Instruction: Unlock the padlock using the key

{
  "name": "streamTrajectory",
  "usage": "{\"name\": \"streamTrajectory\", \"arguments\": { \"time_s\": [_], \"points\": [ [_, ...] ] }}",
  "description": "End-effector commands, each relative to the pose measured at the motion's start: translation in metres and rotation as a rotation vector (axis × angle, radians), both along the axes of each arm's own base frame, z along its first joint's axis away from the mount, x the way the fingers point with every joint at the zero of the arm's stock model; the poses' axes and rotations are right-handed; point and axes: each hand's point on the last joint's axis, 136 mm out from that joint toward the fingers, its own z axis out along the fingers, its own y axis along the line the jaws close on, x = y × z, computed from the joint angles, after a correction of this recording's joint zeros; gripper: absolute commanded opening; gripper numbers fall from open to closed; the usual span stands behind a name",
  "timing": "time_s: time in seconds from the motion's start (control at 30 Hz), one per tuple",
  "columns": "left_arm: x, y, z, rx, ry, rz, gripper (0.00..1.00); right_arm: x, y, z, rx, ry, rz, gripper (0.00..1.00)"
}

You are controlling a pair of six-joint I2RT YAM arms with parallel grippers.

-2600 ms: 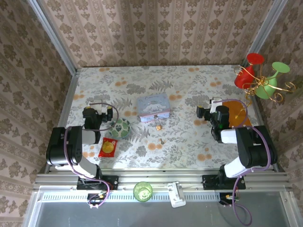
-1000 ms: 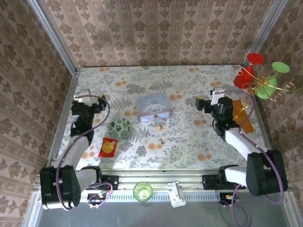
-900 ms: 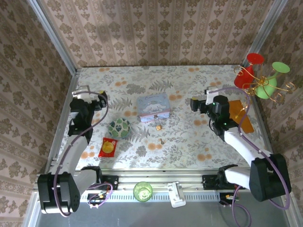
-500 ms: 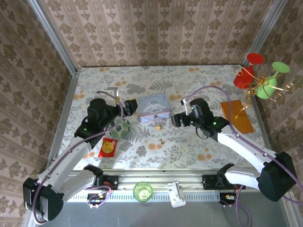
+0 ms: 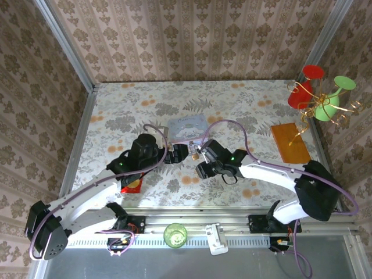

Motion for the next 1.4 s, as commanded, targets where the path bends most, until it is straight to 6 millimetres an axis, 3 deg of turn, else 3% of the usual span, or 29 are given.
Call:
{"name": "streamTrajectory", "arguments": {
  "time_s": [0.0, 0.2, 0.43, 0.77, 0.9, 1.0, 1.03, 1.07, 1.13, 1.27, 1.37],
  "points": [
    [0.001, 0.004, -0.008, -0.018, 0.037, 0.057, 0.97, -0.004, 0.008, -0.019, -0.003, 0.035, -0.013, 0.51],
    [-0.002, 0.014, -0.020, 0.022, 0.043, 0.079, 0.96, -0.007, 0.014, -0.041, -0.022, 0.060, -0.018, 0.44],
    [-0.006, 0.017, -0.031, 0.020, 0.073, 0.084, 0.96, -0.004, 0.004, -0.055, -0.125, 0.039, -0.049, 0.34],
    [-0.009, 0.021, -0.032, 0.019, 0.069, 0.088, 0.96, -0.005, 0.015, -0.058, -0.102, 0.016, -0.035, 0.30],
    [-0.010, 0.022, -0.032, 0.019, 0.069, 0.087, 0.96, -0.005, 0.012, -0.067, -0.147, 0.019, -0.044, 0.23],
    [-0.009, 0.023, -0.032, 0.015, 0.065, 0.091, 0.96, -0.006, 0.010, -0.070, -0.147, 0.019, -0.049, 0.09],
    [-0.009, 0.023, -0.033, 0.018, 0.068, 0.095, 0.96, -0.007, 0.011, -0.069, -0.132, 0.017, -0.048, 0.02],
    [-0.010, 0.023, -0.034, 0.019, 0.072, 0.096, 0.96, -0.007, 0.014, -0.065, -0.105, 0.009, -0.037, 0.00],
    [-0.009, 0.022, -0.034, 0.010, 0.082, 0.100, 0.95, -0.010, 0.021, -0.056, -0.037, -0.002, 0.006, 0.00],
    [-0.006, 0.009, -0.032, -0.053, 0.101, 0.087, 0.79, -0.014, 0.023, -0.033, 0.123, -0.007, 0.056, 0.00],
    [-0.003, 0.000, -0.035, -0.103, 0.121, 0.107, 0.78, -0.018, 0.018, -0.024, 0.181, -0.002, 0.098, 0.00]
  ]
}}
